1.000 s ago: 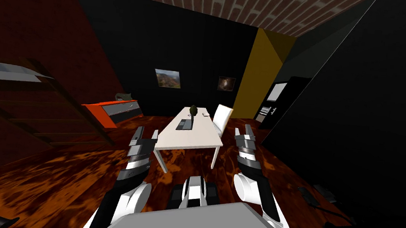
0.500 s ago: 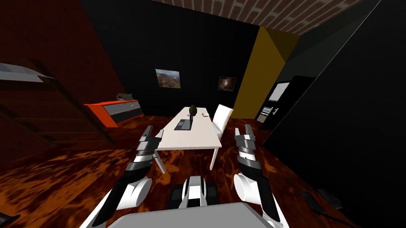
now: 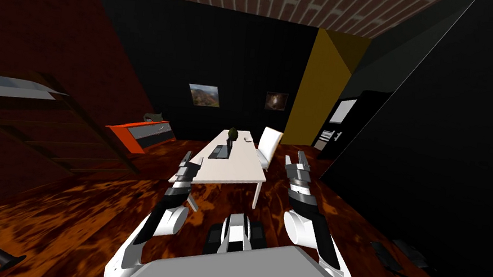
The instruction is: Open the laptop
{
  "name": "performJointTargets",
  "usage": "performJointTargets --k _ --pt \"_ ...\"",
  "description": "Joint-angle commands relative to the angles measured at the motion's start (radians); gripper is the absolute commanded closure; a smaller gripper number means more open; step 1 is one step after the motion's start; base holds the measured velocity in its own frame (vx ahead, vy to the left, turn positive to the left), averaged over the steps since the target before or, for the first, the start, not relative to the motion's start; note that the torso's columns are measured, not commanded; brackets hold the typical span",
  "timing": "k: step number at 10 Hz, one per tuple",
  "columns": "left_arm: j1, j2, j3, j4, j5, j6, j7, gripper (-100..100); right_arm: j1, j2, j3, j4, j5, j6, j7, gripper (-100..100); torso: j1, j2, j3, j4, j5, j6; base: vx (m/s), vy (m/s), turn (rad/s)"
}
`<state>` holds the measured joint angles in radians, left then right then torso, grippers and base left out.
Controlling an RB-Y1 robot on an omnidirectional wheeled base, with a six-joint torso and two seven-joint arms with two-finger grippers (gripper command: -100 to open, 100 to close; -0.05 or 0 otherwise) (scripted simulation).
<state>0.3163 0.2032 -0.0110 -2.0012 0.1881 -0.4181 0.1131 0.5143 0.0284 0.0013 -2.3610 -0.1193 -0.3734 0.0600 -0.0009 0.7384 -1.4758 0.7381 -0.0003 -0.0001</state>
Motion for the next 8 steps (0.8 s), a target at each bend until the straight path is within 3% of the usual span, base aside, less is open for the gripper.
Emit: performJointTargets --k 1,7,8 --pt "-0.054 0.018 0.01 0.059 0.02 0.025 0.028 -100 0.0 0.0 0.0 0.0 0.0 0.0 0.0 0 0.0 -0.001 -0.001 0.0 0.0 0.0 0.04 -0.093 0.019" --pt "-0.228 0.05 0.034 0.243 0.082 0.106 0.112 -100 0.0 0.0 0.0 0.0 0.0 0.0 0.0 0 0.003 0.0 0.0 0.0 0.001 0.0 0.033 -0.105 0.043" --pt "-0.233 0.05 0.034 0.256 0.082 0.106 0.112 -100 0.0 0.0 0.0 0.0 0.0 0.0 0.0 0 0.001 0.0 0.0 0.0 0.001 0.0 0.031 -0.082 0.03"
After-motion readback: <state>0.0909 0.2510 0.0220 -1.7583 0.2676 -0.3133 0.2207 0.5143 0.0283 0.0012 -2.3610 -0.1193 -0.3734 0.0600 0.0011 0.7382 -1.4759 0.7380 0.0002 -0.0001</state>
